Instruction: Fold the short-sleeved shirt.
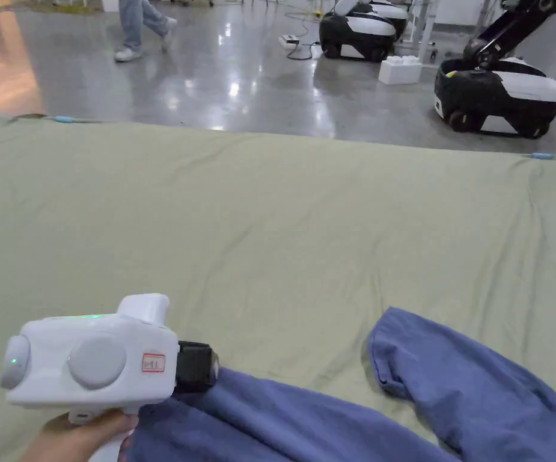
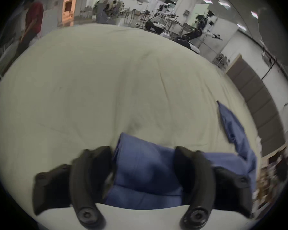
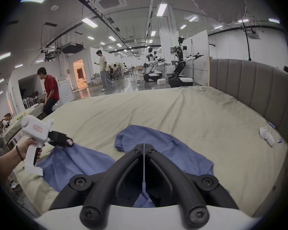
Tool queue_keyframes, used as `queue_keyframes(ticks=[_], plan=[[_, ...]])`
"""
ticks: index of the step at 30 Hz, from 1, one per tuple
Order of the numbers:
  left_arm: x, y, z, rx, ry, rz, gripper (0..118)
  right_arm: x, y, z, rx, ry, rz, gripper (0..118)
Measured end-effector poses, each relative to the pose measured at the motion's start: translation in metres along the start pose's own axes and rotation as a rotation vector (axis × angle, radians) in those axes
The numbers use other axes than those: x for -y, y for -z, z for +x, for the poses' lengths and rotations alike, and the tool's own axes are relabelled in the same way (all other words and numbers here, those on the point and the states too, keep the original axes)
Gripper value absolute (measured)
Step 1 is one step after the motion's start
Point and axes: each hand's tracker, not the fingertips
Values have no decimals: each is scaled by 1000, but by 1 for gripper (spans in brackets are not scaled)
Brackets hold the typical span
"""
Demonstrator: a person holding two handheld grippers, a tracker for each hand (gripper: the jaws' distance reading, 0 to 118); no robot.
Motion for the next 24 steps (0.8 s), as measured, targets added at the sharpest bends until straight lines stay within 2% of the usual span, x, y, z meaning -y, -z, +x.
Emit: queue_keyframes(ticks=[1, 2, 3, 4, 5, 7, 8, 9, 10, 11, 14, 16, 19, 22, 23, 24], plan=[[4, -6, 4, -62, 49, 42, 18, -2, 2, 3, 15, 0, -9, 4], [7, -11, 4, -93, 61, 54, 3, -3, 4, 9, 21, 5, -14, 4], [11, -18, -6, 106, -40, 35, 3, -6, 8, 15, 36, 16, -26, 4], [13, -23, -10, 190, -131, 12, 3, -8, 11, 23, 48, 25, -33, 4], [17, -24, -10, 229, -169, -11, 3, -10, 15, 32, 74, 32, -35, 4], [26, -24, -4, 178, -110, -3, 3, -17, 27, 50, 97, 31, -60, 7], [27, -27, -6, 139, -62, -8, 3, -21, 35, 59, 102, 40, -75, 24], [30, -24, -6, 132, -51, -13, 3, -24, 43, 69, 95, 59, -100, 60], [32, -20, -6, 144, -64, -21, 3, -26, 54, 78, 83, 80, -131, 83], [33, -18, -6, 152, -81, -27, 3, -27, 64, 86, 55, 99, -161, 94], [29, -16, -3, 149, -95, -26, 3, -30, 96, 103, -1, 98, -297, 94], [28, -16, -2, 142, -62, -27, 3, -31, 122, 107, 19, 51, -360, 94], [29, -16, 4, 126, -36, -23, 3, -27, 154, 105, 57, -71, -437, 94], [27, -16, 5, 114, -35, -24, 3, -14, 179, 101, 41, -125, -552, 92], [27, -16, 5, 112, -36, -25, 3, -8, 185, 99, 19, -137, -597, 89], [27, -16, 5, 111, -36, -25, 3, -1, 190, 96, 4, -157, -646, 79]])
